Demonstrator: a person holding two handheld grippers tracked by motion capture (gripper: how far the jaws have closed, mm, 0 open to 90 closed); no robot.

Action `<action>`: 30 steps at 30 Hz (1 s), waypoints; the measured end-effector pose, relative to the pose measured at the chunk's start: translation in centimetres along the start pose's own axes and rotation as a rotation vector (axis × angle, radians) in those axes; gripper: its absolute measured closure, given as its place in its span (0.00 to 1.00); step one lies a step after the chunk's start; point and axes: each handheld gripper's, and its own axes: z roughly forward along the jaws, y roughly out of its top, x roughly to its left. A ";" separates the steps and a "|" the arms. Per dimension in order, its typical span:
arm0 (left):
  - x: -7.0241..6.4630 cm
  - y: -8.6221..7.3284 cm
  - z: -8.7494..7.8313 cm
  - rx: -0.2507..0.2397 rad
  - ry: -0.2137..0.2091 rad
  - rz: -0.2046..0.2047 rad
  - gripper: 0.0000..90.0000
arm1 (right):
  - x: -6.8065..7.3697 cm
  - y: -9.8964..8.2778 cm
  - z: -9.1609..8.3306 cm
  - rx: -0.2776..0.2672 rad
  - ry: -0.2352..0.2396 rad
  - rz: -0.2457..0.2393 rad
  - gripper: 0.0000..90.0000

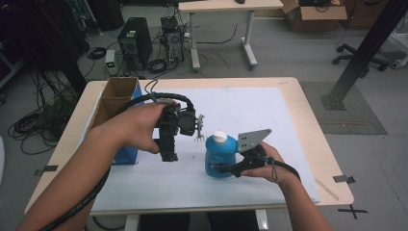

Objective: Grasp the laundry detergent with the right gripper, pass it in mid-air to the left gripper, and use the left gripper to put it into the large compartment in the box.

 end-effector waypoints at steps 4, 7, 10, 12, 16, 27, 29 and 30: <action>0.2 0.2 0.2 0.001 -0.008 -0.003 0.00 | 0.1 0.4 0.9 0.001 0.010 -0.012 0.49; 0.3 0.4 0.2 -0.003 -0.012 -0.001 0.00 | 0.1 0.6 1.4 0.003 0.016 -0.016 0.49; 0.2 0.6 0.1 0.000 -0.013 0.000 0.00 | 0.0 0.8 2.0 0.003 0.022 -0.021 0.49; 0.2 0.7 0.0 0.003 -0.012 0.002 0.00 | 0.0 1.0 2.4 0.000 0.023 -0.026 0.49; 0.2 1.0 -0.2 0.001 -0.011 0.006 0.00 | 0.0 1.4 3.1 0.004 0.029 -0.035 0.49; 0.1 1.7 0.0 -0.002 -0.015 0.024 0.00 | -0.1 2.6 5.0 0.016 0.043 -0.057 0.49; 0.1 1.7 0.0 -0.003 -0.016 0.025 0.00 | -0.1 2.8 5.2 0.020 0.046 -0.055 0.49; 0.0 1.8 0.0 -0.005 -0.016 0.023 0.00 | -0.1 2.8 5.3 0.020 0.045 -0.056 0.49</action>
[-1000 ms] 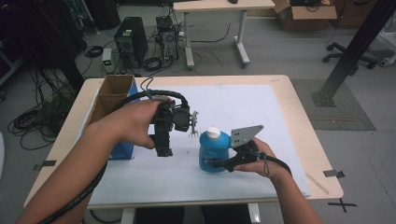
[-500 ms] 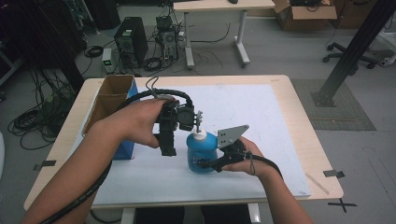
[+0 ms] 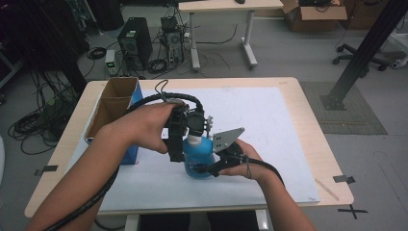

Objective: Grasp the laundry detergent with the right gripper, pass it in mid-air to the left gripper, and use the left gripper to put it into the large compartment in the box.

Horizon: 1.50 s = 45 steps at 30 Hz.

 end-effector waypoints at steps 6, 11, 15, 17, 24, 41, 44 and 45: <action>-0.1 0.1 0.3 -0.002 -0.006 -0.003 0.00 | -0.2 0.5 0.8 0.001 0.000 -0.004 0.49; -0.1 0.1 0.5 -0.007 -0.006 -0.004 0.00 | -0.2 1.0 1.4 -0.010 -0.004 -0.006 0.49; -0.1 0.1 0.5 -0.003 -0.004 -0.001 0.00 | -0.2 1.3 1.7 -0.013 0.001 -0.006 0.49; -0.1 0.1 0.6 0.000 -0.001 -0.003 0.00 | -0.2 1.4 1.8 -0.013 0.000 -0.008 0.49; -0.2 0.2 0.7 0.005 0.001 -0.010 0.01 | -0.2 1.6 2.0 -0.014 -0.001 -0.011 0.49; -0.1 0.5 1.1 0.020 -0.002 -0.014 0.10 | -0.1 1.9 1.9 -0.015 -0.004 -0.013 0.49; -0.1 0.6 1.1 0.025 0.004 -0.015 0.13 | -0.1 2.0 1.9 -0.013 -0.004 -0.015 0.49; -0.1 0.6 1.2 0.026 0.005 -0.013 0.13 | -0.1 2.0 1.9 -0.013 -0.005 -0.016 0.49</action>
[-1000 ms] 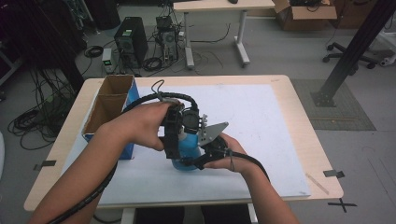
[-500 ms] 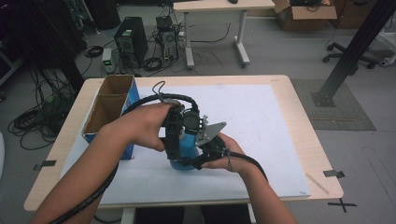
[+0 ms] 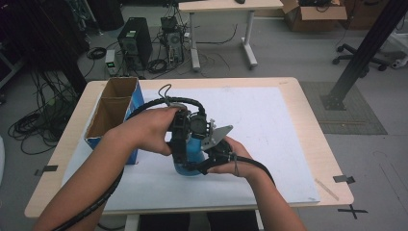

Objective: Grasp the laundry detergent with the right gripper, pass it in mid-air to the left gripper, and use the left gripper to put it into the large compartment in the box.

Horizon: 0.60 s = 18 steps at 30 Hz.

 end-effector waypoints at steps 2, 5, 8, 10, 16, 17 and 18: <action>0.0 0.0 0.1 -0.001 -0.003 -0.001 0.14 | 0.0 0.0 0.0 -0.004 0.001 -0.001 0.49; 0.1 0.1 0.1 0.006 -0.006 0.000 0.16 | 0.0 0.0 -0.1 -0.005 0.000 -0.002 0.49; 0.1 0.1 0.1 0.004 -0.006 -0.001 0.17 | 0.0 0.0 -0.1 -0.006 -0.001 -0.001 0.49; 0.1 0.2 0.1 0.003 -0.006 0.000 0.18 | 0.0 0.0 -0.1 -0.005 0.000 0.001 0.49; 0.1 0.3 0.0 0.005 0.001 0.000 0.23 | -0.1 0.0 -0.2 -0.009 -0.002 0.000 0.49; 0.2 0.3 0.0 0.012 -0.002 0.004 0.23 | -0.1 0.0 -0.2 -0.010 -0.002 0.001 0.49; 0.2 0.3 0.0 0.012 -0.002 0.003 0.23 | -0.1 0.1 -0.2 -0.009 -0.002 0.003 0.49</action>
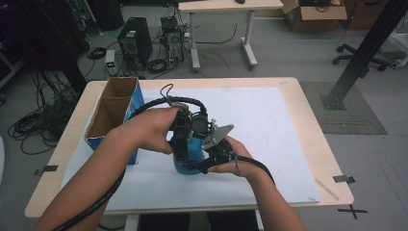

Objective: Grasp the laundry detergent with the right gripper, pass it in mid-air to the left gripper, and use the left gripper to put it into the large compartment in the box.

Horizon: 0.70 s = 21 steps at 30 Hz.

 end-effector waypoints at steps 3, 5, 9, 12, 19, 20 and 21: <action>0.0 0.1 0.0 0.004 0.006 -0.001 0.23 | 0.0 0.0 0.0 0.000 -0.002 -0.003 0.49; 0.0 0.1 0.0 0.006 0.009 0.000 0.25 | 0.0 0.0 0.0 -0.001 -0.003 -0.003 0.49; -0.1 0.0 0.1 -0.001 0.014 -0.002 0.26 | 0.0 0.0 -0.1 -0.005 -0.001 0.002 0.49; -0.1 0.1 0.0 0.004 0.013 0.001 0.28 | 0.0 0.0 -0.1 -0.009 -0.003 -0.003 0.49; -0.1 0.2 -0.1 0.008 0.012 0.009 0.32 | 0.0 0.0 -0.2 -0.010 -0.007 0.000 0.49; -0.1 0.2 -0.1 0.011 0.014 0.010 0.33 | 0.0 0.1 -0.2 -0.011 -0.007 -0.002 0.49; -0.1 0.3 -0.1 0.011 0.019 0.008 0.33 | 0.0 0.1 -0.2 -0.011 -0.009 -0.003 0.49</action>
